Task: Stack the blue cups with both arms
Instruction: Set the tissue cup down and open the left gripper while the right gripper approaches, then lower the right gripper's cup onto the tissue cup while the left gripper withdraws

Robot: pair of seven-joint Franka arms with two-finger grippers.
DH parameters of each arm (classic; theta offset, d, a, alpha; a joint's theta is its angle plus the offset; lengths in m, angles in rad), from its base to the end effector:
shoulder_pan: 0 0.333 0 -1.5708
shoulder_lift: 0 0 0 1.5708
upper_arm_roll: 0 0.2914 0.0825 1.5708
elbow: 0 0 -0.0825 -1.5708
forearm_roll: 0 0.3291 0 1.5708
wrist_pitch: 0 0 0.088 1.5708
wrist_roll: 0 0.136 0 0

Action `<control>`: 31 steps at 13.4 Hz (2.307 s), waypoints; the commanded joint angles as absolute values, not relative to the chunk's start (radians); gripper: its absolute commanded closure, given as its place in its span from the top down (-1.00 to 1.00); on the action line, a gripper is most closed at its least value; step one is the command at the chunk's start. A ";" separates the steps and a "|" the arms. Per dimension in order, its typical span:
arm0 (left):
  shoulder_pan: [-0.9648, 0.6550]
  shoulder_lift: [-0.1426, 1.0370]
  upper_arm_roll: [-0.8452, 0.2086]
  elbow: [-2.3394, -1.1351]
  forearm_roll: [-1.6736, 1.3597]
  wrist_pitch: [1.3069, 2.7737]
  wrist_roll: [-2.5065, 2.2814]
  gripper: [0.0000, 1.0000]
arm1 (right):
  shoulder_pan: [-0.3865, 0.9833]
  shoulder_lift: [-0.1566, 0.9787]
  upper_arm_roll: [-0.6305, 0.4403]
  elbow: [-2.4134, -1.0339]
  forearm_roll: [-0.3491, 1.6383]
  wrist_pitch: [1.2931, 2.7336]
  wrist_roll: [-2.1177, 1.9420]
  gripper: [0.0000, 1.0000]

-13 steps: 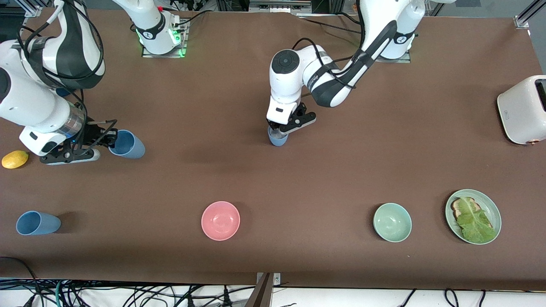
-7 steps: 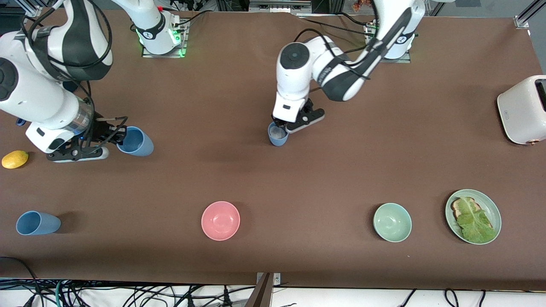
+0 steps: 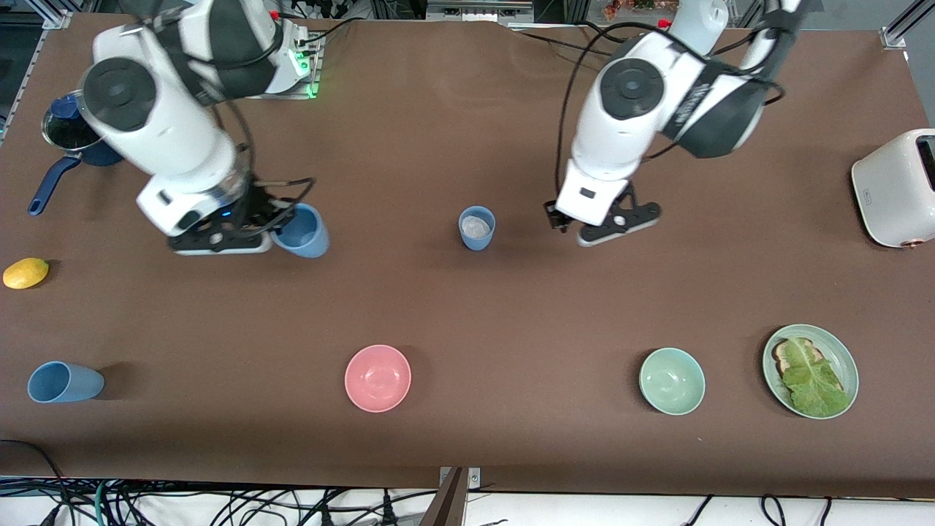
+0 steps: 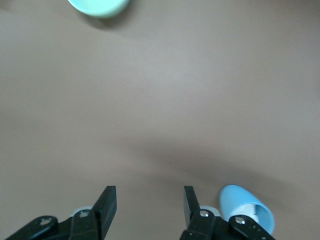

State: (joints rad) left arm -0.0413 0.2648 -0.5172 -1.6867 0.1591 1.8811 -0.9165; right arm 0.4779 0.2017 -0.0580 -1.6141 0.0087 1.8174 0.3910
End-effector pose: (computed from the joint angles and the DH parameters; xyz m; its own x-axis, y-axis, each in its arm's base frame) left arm 0.5007 -0.2697 0.4224 0.9494 0.3142 -0.0049 0.3137 -0.9487 -0.0392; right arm 0.5161 0.2339 0.4665 0.9996 0.0280 0.0030 0.0280 -0.9996 0.0022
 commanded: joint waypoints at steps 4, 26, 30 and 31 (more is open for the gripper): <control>0.161 0.204 -0.523 -1.664 0.118 1.792 -0.559 0.87 | 0.655 0.296 -0.069 -1.487 0.015 1.808 0.658 -0.99; 0.267 0.111 -0.218 -1.551 0.029 1.635 0.176 1.00 | 0.818 0.403 0.032 -1.618 -0.012 2.089 0.999 -0.99; 0.088 0.095 -0.040 -1.568 0.020 1.634 0.176 1.00 | 0.818 0.410 0.038 -1.646 -0.049 2.105 1.017 -0.99; 0.043 0.094 0.006 -1.571 0.020 1.634 0.176 1.00 | 0.816 0.411 0.038 -1.647 -0.057 2.106 1.017 -0.99</control>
